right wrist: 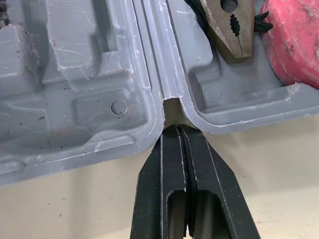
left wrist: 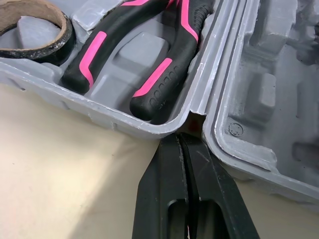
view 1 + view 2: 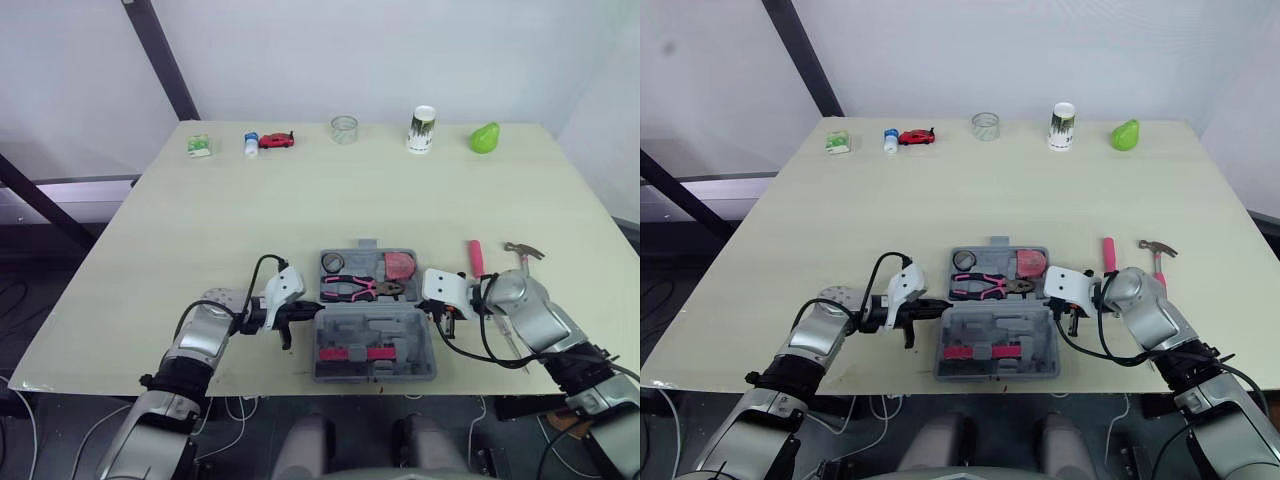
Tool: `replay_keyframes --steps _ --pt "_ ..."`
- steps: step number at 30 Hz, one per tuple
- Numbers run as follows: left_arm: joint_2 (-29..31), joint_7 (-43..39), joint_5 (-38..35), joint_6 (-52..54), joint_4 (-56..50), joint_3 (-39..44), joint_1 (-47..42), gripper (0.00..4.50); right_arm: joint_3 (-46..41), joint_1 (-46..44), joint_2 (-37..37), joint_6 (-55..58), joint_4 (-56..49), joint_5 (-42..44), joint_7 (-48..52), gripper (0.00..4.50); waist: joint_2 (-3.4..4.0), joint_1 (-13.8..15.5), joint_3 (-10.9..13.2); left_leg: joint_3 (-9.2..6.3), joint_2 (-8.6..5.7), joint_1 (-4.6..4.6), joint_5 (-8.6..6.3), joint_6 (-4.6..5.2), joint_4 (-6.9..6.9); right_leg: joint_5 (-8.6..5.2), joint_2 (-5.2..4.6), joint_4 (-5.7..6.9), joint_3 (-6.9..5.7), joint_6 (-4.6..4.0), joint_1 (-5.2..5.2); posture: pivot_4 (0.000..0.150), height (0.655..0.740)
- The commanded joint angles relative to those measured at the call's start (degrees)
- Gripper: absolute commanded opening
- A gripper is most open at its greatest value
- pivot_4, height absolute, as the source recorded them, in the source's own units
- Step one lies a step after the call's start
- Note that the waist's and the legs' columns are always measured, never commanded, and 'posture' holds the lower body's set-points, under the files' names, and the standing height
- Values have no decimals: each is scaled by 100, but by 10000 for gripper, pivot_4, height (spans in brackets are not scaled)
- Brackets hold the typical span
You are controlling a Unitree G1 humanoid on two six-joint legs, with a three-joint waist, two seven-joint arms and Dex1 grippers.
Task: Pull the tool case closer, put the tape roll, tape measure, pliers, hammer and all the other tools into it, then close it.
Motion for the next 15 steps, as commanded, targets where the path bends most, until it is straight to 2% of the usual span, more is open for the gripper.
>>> replay_keyframes --steps 1,15 --pt "-309 108 53 -60 42 -260 -102 783 110 -53 110 -106 -69 35 26 235 0 33 0 0 -1 0 0 0 0 0 0 -1 0 0 0 1500 7400" --pt "-504 -37 92 -151 102 -320 -215 783 -17 200 -72 77 -367 68 74 235 0 86 0 -5 -13 -10 0 0 1 1 -10 -9 1 3 0 1500 7400"
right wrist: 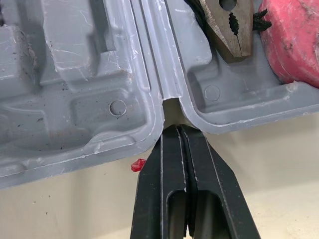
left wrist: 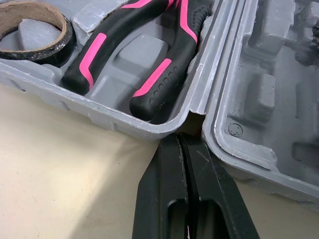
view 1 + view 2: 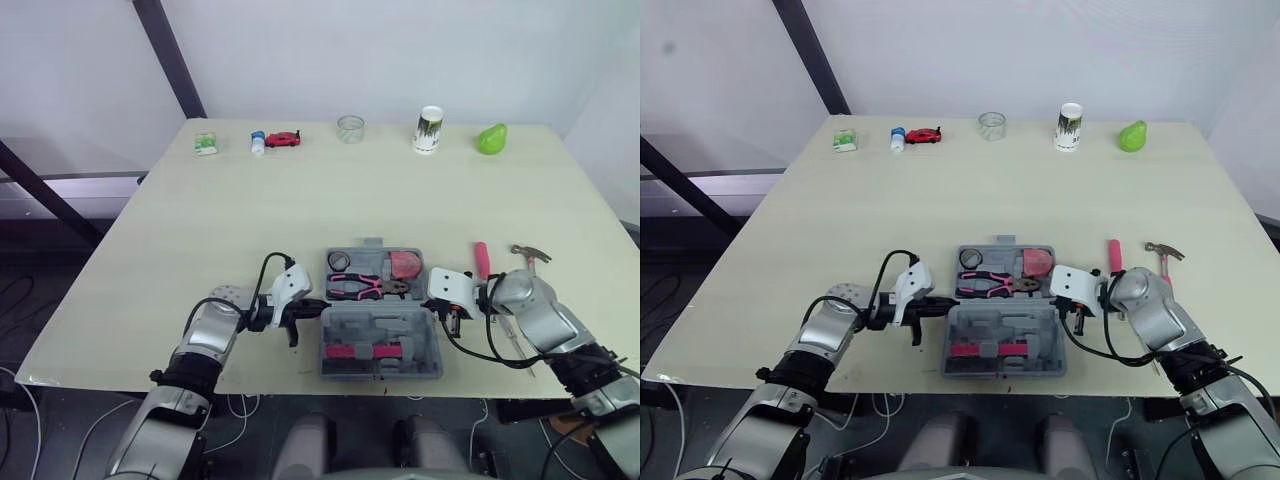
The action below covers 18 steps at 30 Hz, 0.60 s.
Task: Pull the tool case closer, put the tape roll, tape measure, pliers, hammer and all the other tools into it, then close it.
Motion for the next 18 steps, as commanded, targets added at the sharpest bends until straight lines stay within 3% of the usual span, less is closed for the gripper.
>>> replay_keyframes --steps 1,18 --pt "-318 -26 22 -116 -3 -330 -103 783 87 92 84 35 -262 97 50 235 0 1 0 0 -1 -1 0 0 0 0 -1 -1 0 0 0 1500 7400" --pt "-411 -247 33 -143 -135 -431 -19 783 -73 413 -102 255 -656 140 76 235 0 9 0 -10 -15 -42 0 0 1 3 -6 -23 -14 9 -18 1500 7400"
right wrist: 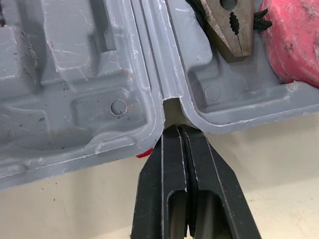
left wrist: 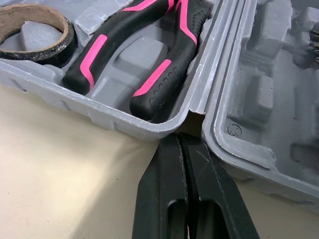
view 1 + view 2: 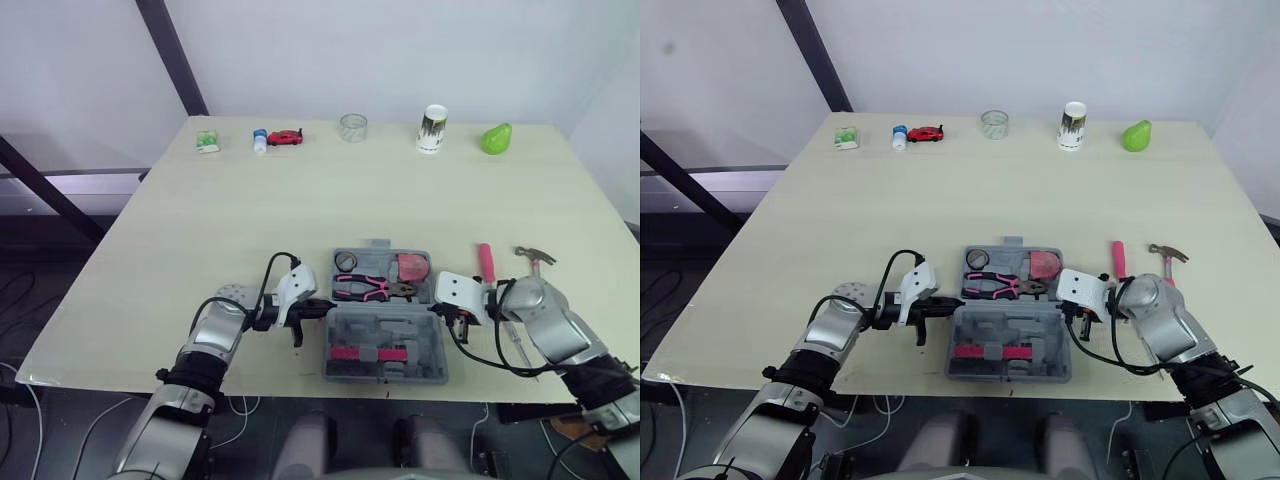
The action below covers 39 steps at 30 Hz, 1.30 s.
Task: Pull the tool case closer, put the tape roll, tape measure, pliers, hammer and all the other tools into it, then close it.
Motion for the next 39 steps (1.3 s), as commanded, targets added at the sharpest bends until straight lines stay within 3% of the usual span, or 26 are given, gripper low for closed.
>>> replay_keyframes --steps 1,39 --pt "-307 -100 3 -95 -139 -411 6 783 121 61 67 -35 -164 130 75 235 0 0 0 0 0 -1 0 0 0 0 0 -1 -1 0 0 1500 7400" --pt "-218 -202 2 207 -690 -409 413 783 163 391 58 387 -660 288 149 235 0 -18 0 -29 -17 -11 -1 1 0 -4 -16 -7 -13 11 0 1500 7400"
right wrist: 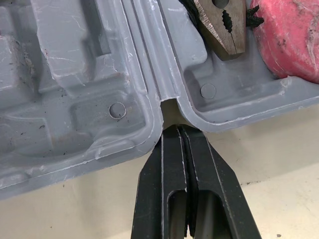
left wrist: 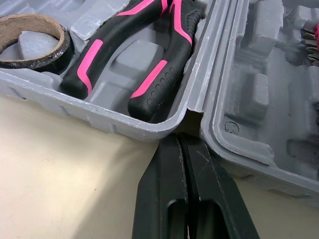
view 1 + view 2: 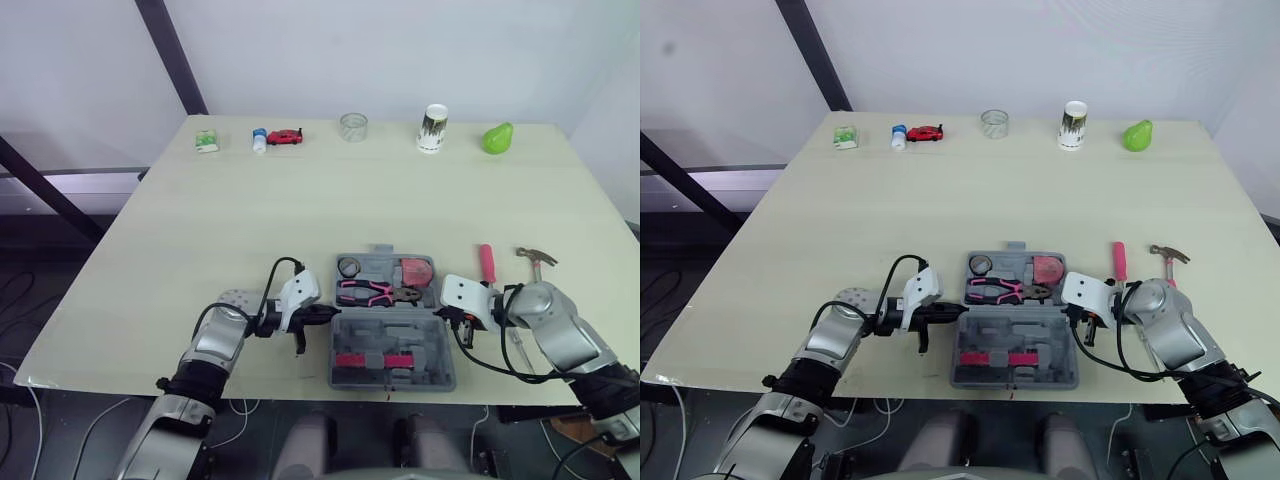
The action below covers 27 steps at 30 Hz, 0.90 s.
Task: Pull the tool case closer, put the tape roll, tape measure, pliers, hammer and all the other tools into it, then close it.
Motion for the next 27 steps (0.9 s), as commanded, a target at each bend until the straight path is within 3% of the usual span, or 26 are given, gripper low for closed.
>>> replay_keyframes --steps 1,27 --pt "-162 -131 -58 20 -157 -397 98 783 245 116 166 36 -268 221 145 235 0 -1 0 0 0 0 0 0 0 0 0 0 -1 0 0 1500 7400" --pt "46 -100 -145 154 -351 -326 272 783 318 216 237 206 -466 255 179 235 0 -28 0 -7 2 1 0 0 -1 0 3 3 -5 0 0 1500 7400"
